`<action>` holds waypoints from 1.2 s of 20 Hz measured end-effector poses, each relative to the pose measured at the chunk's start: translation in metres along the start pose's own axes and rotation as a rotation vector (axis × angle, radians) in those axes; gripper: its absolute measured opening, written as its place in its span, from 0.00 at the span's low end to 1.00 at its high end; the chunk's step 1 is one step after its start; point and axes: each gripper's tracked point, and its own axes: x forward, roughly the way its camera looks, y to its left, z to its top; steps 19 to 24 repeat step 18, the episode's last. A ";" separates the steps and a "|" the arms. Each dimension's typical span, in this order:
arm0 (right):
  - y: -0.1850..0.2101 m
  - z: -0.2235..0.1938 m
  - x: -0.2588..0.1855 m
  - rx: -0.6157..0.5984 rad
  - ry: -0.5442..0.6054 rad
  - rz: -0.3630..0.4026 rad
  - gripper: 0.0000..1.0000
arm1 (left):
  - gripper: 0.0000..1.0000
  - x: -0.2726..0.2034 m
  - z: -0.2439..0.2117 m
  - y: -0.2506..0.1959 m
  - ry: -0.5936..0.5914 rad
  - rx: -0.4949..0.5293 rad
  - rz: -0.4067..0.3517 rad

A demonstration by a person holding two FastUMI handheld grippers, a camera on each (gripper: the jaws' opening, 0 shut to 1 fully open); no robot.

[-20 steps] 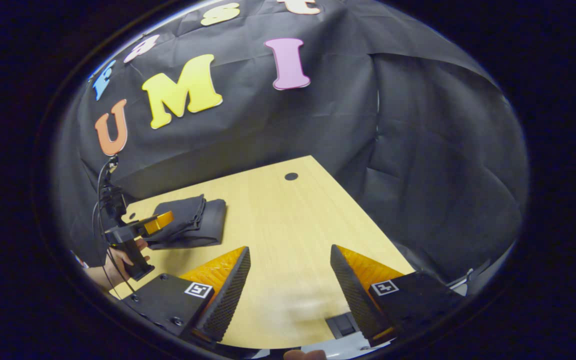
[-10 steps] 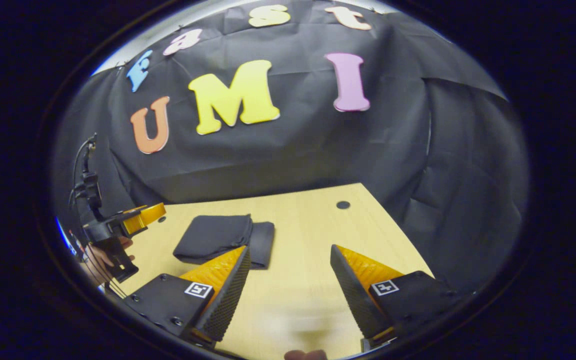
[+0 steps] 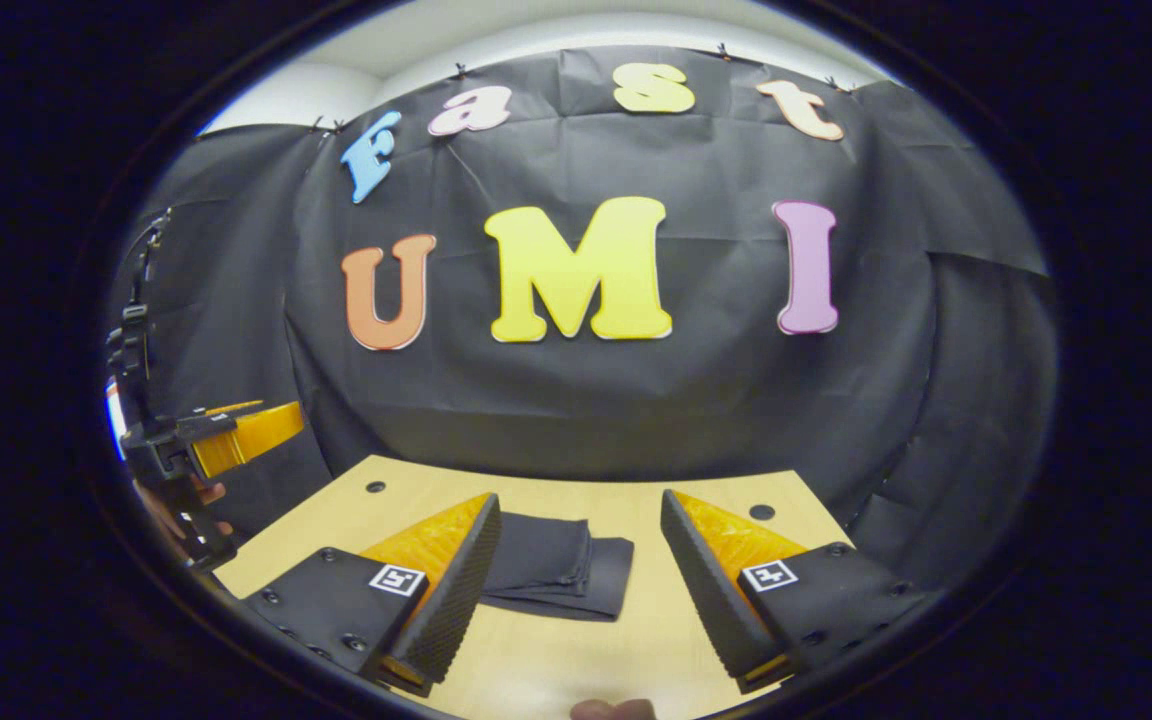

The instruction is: Grasp the waist and the cuffs of the jeans and fold them to make the two legs overlap; first hold the waist and fold one-third of the jeans toward the cuffs, then hold the cuffs and fold the remaining one-third in the same direction to finish folding.

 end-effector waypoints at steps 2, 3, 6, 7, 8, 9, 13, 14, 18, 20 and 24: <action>0.013 0.007 -0.006 -0.020 -0.039 0.004 0.94 | 0.98 -0.013 0.004 0.007 -0.022 -0.004 0.030; 0.017 0.011 -0.009 -0.035 -0.061 0.000 0.94 | 0.98 -0.018 0.005 0.007 -0.036 -0.009 0.035; 0.024 0.016 -0.020 -0.045 -0.108 -0.017 0.94 | 0.98 -0.036 0.003 0.001 -0.058 -0.039 0.031; 0.026 0.017 -0.023 -0.040 -0.119 -0.023 0.94 | 0.98 -0.041 0.002 -0.001 -0.061 -0.044 0.025; 0.028 0.017 -0.026 -0.041 -0.126 -0.026 0.99 | 0.98 -0.042 -0.001 -0.006 -0.060 -0.048 0.020; 0.029 0.018 -0.028 -0.049 -0.133 -0.032 0.99 | 0.98 -0.045 -0.002 -0.009 -0.059 -0.049 0.014; 0.030 0.015 -0.034 -0.059 -0.140 -0.063 0.94 | 0.98 -0.046 -0.003 -0.017 -0.060 -0.034 -0.004; 0.031 0.016 -0.037 -0.069 -0.148 -0.071 0.94 | 0.98 -0.047 -0.003 -0.018 -0.061 -0.033 -0.004; 0.033 0.022 -0.042 -0.098 -0.184 -0.103 0.99 | 0.98 -0.048 -0.002 -0.018 -0.066 -0.031 -0.004; 0.033 0.022 -0.042 -0.098 -0.184 -0.103 0.99 | 0.98 -0.048 -0.002 -0.018 -0.066 -0.031 -0.004; 0.033 0.022 -0.042 -0.098 -0.184 -0.103 0.99 | 0.98 -0.048 -0.002 -0.018 -0.066 -0.031 -0.004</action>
